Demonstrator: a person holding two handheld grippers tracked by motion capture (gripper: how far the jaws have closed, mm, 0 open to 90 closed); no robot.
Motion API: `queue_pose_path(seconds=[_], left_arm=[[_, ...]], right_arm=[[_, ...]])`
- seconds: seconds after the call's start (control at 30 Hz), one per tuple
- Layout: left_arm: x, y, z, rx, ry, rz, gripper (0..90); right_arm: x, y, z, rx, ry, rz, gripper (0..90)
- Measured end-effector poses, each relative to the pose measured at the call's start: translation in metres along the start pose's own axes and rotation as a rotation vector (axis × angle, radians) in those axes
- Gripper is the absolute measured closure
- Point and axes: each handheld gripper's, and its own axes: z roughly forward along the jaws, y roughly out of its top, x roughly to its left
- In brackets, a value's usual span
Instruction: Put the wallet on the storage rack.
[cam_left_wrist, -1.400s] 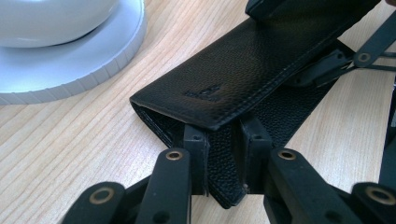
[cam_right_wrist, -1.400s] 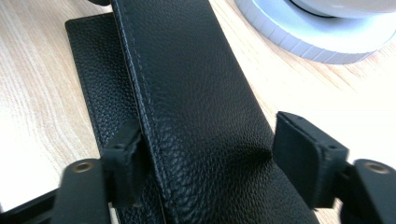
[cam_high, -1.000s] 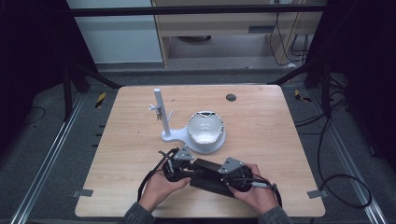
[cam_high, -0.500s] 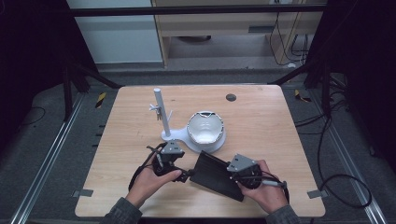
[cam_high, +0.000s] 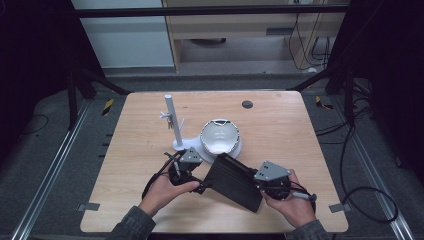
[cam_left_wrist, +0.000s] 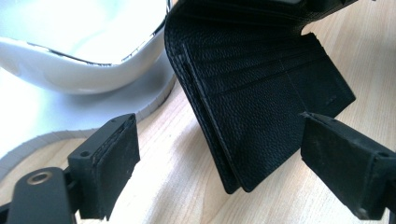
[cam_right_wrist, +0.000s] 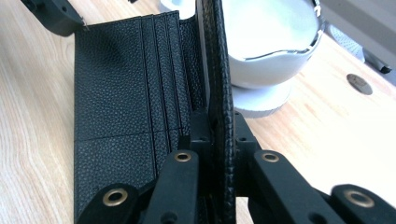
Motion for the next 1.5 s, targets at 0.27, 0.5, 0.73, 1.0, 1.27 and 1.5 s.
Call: queue_pose_path(seconds=[0.27, 0.5, 0.73, 1.0, 1.27, 1.5], left_arm=[[-0.001, 0.007, 0.003, -0.003, -0.014, 0.024, 11.7], [0.006, 0.013, 0.021, 0.014, -0.057, 0.012, 14.5], [0.008, 0.031, 0.016, 0.028, -0.108, -0.009, 50.8], [0.002, 0.051, -0.003, 0.024, -0.200, -0.089, 79.6], [-0.012, 0.087, -0.018, 0.082, -0.138, -0.024, 80.8], [-0.013, 0.108, -0.031, 0.092, -0.098, -0.008, 80.9]], right_arm=[[-0.005, 0.005, -0.006, -0.056, 0.005, 0.020, 84.2], [-0.007, 0.007, -0.011, -0.096, 0.005, 0.027, 84.2], [-0.009, 0.006, -0.015, -0.125, 0.001, 0.025, 84.1], [-0.004, -0.012, -0.015, -0.143, 0.024, 0.053, 76.9], [0.003, -0.021, -0.007, -0.111, 0.107, 0.110, 32.8], [0.000, -0.037, -0.004, -0.084, 0.131, 0.142, 14.6]])
